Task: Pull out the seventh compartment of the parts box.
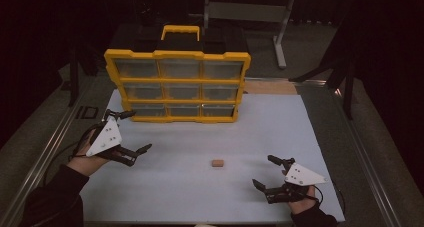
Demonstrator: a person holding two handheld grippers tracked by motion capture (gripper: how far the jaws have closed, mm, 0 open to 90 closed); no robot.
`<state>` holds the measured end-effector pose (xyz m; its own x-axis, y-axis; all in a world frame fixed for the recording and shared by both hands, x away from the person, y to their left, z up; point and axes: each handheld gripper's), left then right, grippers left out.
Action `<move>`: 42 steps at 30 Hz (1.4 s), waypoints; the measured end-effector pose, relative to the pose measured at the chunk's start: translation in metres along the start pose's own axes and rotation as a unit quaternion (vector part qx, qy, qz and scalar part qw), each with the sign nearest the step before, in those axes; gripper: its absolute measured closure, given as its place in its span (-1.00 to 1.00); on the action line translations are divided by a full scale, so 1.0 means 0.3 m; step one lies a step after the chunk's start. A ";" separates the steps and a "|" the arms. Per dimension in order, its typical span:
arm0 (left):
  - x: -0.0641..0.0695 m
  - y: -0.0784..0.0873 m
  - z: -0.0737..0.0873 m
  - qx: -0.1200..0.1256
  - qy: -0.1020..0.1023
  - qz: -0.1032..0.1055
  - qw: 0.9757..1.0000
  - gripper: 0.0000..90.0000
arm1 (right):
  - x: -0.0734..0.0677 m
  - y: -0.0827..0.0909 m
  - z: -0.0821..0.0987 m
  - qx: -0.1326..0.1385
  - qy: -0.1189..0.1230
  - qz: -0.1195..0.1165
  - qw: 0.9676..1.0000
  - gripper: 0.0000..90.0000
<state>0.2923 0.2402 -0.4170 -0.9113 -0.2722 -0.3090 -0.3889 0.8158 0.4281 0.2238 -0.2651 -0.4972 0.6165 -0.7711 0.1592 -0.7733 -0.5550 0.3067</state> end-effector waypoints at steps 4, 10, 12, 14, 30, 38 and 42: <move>-0.015 -0.016 -0.003 -0.014 -0.001 -0.002 1.000 -1.00 | -0.002 -0.001 -0.001 0.001 0.001 0.000 1.000 -0.81; -0.033 -0.041 -0.003 -0.026 -0.007 0.000 1.000 -1.00 | -0.002 -0.001 0.000 -0.002 -0.001 -0.001 1.000 -0.81; -0.037 -0.049 -0.002 -0.028 -0.009 0.002 1.000 -1.00 | -0.002 -0.001 0.000 -0.002 0.000 -0.001 1.000 -0.81; -0.041 -0.057 -0.001 -0.034 -0.011 0.005 0.999 -1.00 | -0.002 -0.002 0.000 -0.002 -0.002 -0.002 1.000 -0.81; -0.043 -0.129 0.027 -0.073 -0.053 -0.074 0.993 -1.00 | -0.004 -0.006 0.000 -0.001 -0.003 -0.005 1.000 -0.81; -0.070 -0.169 0.061 -0.105 -0.083 -0.048 0.990 -1.00 | -0.004 -0.006 0.002 -0.004 -0.007 -0.006 1.000 -0.81; -0.075 -0.184 0.066 -0.114 -0.096 -0.040 0.988 -1.00 | -0.004 -0.007 0.002 -0.004 -0.006 -0.007 1.000 -0.81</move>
Point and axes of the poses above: each handheld gripper's, and its own axes: y roughly backward along the jaws, z roughly out of its underside, x roughly to its right, and after that the axes turned 15 degrees about z, right-handed
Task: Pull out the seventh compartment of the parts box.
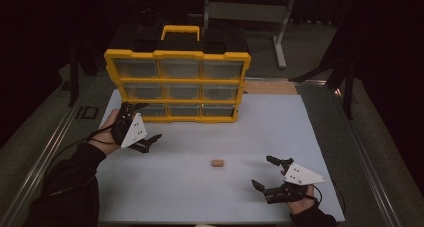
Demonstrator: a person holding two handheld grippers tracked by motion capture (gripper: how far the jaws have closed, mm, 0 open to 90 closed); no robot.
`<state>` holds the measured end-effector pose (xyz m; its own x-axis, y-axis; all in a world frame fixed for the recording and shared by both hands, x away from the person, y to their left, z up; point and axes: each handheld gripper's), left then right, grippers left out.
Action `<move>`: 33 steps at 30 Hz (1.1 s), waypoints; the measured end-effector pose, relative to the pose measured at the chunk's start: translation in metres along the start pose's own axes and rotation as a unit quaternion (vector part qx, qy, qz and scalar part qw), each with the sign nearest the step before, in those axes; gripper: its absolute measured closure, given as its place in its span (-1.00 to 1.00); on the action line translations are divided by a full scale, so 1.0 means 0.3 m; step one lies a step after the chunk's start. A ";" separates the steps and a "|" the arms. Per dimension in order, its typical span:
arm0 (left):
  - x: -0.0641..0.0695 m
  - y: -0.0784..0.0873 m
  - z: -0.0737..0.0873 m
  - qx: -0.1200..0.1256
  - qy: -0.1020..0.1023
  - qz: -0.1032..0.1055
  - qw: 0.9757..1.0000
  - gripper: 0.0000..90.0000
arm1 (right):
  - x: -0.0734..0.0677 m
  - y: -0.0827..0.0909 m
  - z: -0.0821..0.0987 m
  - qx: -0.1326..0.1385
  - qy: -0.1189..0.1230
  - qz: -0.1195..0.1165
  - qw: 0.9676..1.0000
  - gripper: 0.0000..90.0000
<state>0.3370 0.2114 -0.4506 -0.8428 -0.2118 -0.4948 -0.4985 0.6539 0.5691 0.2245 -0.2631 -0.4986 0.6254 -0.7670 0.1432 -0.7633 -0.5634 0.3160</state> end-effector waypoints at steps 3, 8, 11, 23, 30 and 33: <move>-0.009 -0.016 0.003 -0.010 -0.008 0.008 1.000 -1.00 | 0.000 0.000 0.000 0.000 0.000 -0.001 1.000 -0.81; -0.031 -0.042 0.011 -0.032 -0.011 0.009 0.999 -0.99 | 0.001 0.001 -0.001 0.002 0.001 -0.001 1.000 -0.81; -0.039 -0.058 0.021 -0.046 -0.019 0.016 0.999 -0.96 | 0.000 0.001 -0.001 0.002 0.001 -0.001 1.000 -0.81; -0.058 -0.108 0.040 -0.068 -0.055 0.022 0.996 -0.59 | 0.001 0.000 -0.001 0.002 0.002 -0.002 1.000 -0.81; -0.077 -0.132 0.039 -0.081 -0.064 0.021 0.994 -0.38 | 0.000 0.000 -0.001 0.002 0.001 -0.004 1.000 -0.80; -0.085 -0.140 0.039 -0.088 -0.065 0.016 0.994 -0.28 | 0.000 0.000 -0.001 0.002 0.001 -0.004 1.000 -0.80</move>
Point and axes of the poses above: each handheld gripper's, and its own axes: y roughly backward along the jaws, z roughly out of its underside, x roughly to its right, and after that the axes turned 15 degrees about z, right-handed
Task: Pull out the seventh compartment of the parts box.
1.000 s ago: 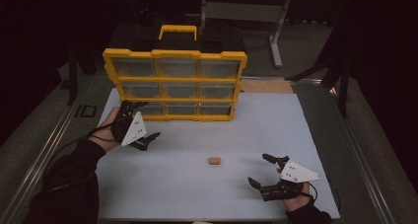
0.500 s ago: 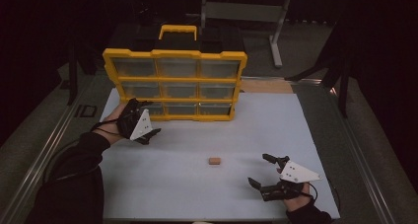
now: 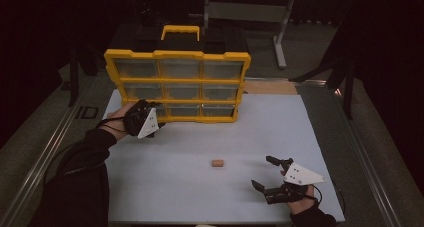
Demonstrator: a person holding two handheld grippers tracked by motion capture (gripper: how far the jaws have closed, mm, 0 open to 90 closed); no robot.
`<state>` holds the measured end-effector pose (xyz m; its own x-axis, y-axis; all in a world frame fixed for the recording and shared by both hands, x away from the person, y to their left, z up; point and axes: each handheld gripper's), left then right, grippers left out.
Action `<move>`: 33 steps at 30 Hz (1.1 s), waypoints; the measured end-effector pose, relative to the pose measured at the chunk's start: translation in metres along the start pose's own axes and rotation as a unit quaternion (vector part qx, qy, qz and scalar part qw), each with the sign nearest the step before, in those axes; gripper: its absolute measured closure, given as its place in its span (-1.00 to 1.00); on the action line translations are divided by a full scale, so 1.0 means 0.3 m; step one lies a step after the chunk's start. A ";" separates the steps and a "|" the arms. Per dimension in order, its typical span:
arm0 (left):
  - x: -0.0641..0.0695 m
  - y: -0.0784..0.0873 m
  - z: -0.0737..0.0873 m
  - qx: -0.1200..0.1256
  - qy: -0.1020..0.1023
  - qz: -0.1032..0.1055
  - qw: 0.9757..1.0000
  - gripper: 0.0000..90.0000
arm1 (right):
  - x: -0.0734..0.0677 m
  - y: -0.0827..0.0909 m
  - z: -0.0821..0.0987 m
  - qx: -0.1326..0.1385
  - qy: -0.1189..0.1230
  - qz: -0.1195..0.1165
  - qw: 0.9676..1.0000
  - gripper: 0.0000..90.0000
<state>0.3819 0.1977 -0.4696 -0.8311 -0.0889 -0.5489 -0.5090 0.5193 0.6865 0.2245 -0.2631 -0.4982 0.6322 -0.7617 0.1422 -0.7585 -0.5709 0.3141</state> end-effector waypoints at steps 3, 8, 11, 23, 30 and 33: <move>-0.006 -0.012 0.001 -0.003 0.007 -0.009 1.000 -0.20 | 0.000 0.001 -0.001 0.000 -0.002 -0.001 1.000 -0.80; -0.017 -0.028 0.002 -0.026 0.007 -0.012 1.000 -0.07 | -0.002 0.000 -0.002 0.001 -0.002 -0.006 1.000 -0.80; -0.017 -0.039 0.002 -0.035 0.008 -0.015 0.999 0.02 | -0.001 0.000 -0.001 0.001 -0.001 -0.005 1.000 -0.80; -0.027 -0.069 0.010 -0.051 0.018 -0.029 0.998 0.23 | -0.001 0.000 0.000 -0.002 -0.004 -0.008 1.000 -0.80; -0.036 -0.077 0.018 -0.056 0.027 -0.029 0.998 0.36 | -0.002 0.000 0.000 -0.002 -0.004 -0.008 1.000 -0.78; -0.038 -0.077 0.018 -0.058 0.023 -0.027 0.998 0.36 | -0.002 0.001 -0.001 0.000 -0.004 -0.008 1.000 -0.78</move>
Point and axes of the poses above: each handheld gripper's, and its own axes: y roughly backward along the jaws, z roughly out of its underside, x roughly to its right, and after that the axes turned 15 degrees about z, right-handed
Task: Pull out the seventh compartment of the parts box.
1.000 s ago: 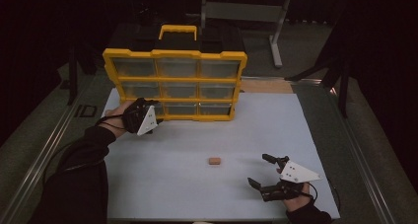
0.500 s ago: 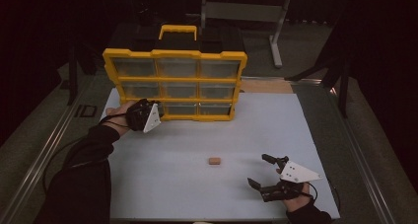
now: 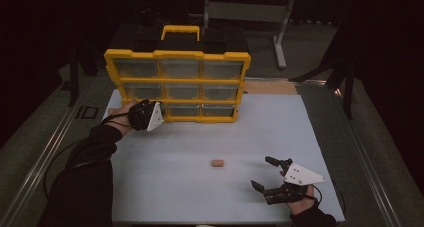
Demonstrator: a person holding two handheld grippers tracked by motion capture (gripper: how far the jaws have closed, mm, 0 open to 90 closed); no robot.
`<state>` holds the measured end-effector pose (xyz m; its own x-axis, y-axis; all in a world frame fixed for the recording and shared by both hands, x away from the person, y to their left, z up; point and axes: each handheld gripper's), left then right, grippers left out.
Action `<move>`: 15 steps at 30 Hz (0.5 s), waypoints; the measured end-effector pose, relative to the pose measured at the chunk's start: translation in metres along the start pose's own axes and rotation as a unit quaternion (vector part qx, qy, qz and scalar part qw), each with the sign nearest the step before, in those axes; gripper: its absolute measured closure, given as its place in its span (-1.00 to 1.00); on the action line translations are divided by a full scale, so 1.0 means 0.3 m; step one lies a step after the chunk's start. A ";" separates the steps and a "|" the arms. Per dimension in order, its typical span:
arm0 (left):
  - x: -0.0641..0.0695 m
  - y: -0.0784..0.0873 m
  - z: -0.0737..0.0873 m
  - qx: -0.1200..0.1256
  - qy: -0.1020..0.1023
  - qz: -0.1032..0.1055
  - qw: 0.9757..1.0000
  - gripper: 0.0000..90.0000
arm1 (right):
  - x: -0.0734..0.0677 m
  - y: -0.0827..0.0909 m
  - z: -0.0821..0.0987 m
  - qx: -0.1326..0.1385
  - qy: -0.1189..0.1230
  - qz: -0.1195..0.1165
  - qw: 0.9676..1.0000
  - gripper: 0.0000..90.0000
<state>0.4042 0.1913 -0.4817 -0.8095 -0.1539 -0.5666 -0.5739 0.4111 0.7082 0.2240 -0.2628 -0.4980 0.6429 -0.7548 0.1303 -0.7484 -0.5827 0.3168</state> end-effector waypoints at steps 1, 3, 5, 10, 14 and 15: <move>-0.001 0.001 -0.001 -0.004 -0.003 0.001 1.000 0.36 | 0.000 0.000 0.000 0.000 0.001 0.000 1.000 -0.78; -0.002 0.001 -0.007 -0.015 -0.013 0.000 1.000 0.36 | -0.001 -0.001 0.000 -0.001 -0.001 -0.001 1.000 -0.78; 0.003 -0.001 -0.015 -0.031 -0.028 -0.004 0.999 0.36 | -0.002 -0.002 0.000 -0.001 0.001 -0.001 1.000 -0.78; 0.004 -0.004 -0.023 -0.041 -0.033 -0.004 0.999 0.36 | -0.005 -0.002 -0.002 0.000 0.001 -0.001 1.000 -0.78; 0.011 -0.032 -0.033 -0.090 -0.062 -0.002 0.994 0.37 | -0.007 -0.003 -0.004 0.001 0.005 -0.003 1.000 -0.78; 0.007 -0.030 -0.034 -0.088 -0.055 -0.006 0.995 0.40 | -0.008 -0.003 -0.005 0.002 0.005 -0.003 1.000 -0.78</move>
<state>0.4066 0.1780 -0.4849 -0.7893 -0.0549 -0.6116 -0.6046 0.2438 0.7583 0.2232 -0.2601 -0.4972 0.6492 -0.7479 0.1385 -0.7449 -0.5883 0.3146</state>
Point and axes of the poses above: each handheld gripper's, and its own axes: y roughly backward along the jaws, z roughly out of its underside, x roughly to its right, and after that the axes turned 15 degrees about z, right-handed
